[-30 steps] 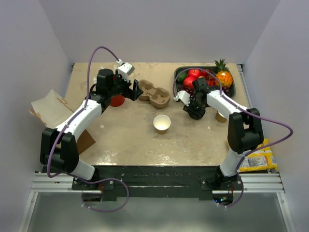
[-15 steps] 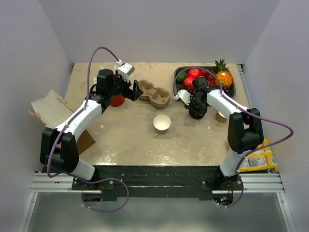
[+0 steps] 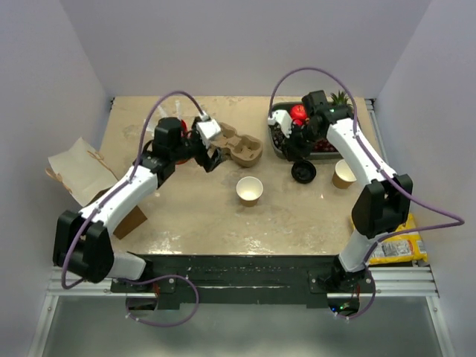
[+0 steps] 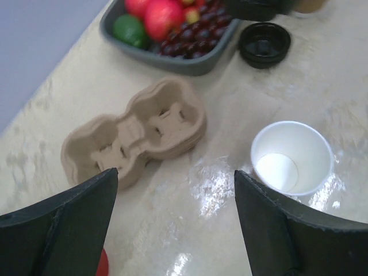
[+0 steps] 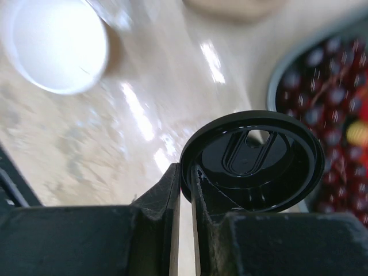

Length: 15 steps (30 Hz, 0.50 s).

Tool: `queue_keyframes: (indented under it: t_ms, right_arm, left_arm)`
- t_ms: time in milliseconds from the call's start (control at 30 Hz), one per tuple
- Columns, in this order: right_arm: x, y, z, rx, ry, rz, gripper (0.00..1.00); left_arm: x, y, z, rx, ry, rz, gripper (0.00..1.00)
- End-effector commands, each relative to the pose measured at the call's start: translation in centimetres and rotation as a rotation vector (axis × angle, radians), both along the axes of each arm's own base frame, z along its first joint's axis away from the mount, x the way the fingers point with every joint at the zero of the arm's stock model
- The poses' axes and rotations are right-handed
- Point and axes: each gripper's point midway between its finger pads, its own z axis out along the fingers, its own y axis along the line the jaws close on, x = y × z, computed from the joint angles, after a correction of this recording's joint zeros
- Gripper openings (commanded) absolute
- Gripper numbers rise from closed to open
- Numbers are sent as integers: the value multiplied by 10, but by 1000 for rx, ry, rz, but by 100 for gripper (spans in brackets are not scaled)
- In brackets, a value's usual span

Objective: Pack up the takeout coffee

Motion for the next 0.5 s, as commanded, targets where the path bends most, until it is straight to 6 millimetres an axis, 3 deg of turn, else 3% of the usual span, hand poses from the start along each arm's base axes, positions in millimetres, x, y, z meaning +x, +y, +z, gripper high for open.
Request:
queue_keyframes:
  t_ms: [0, 67, 100, 267, 467]
  right_arm:
    - [-32, 53, 55, 306, 155, 127, 5]
    - [-46, 66, 51, 379, 305, 157, 5]
    - [-39, 72, 62, 413, 291, 150, 5]
    - [-38, 90, 73, 518, 338, 162, 5]
    - [-55, 100, 78, 553, 385, 176, 6]
  left_arm:
    - [-51, -31, 37, 150, -446, -348, 85]
    - [-62, -41, 43, 201, -594, -434, 84]
    - [-66, -45, 43, 202, -629, -467, 83]
    - [-64, -66, 54, 234, -821, -578, 79]
    - [-64, -79, 51, 286, -965, -683, 78]
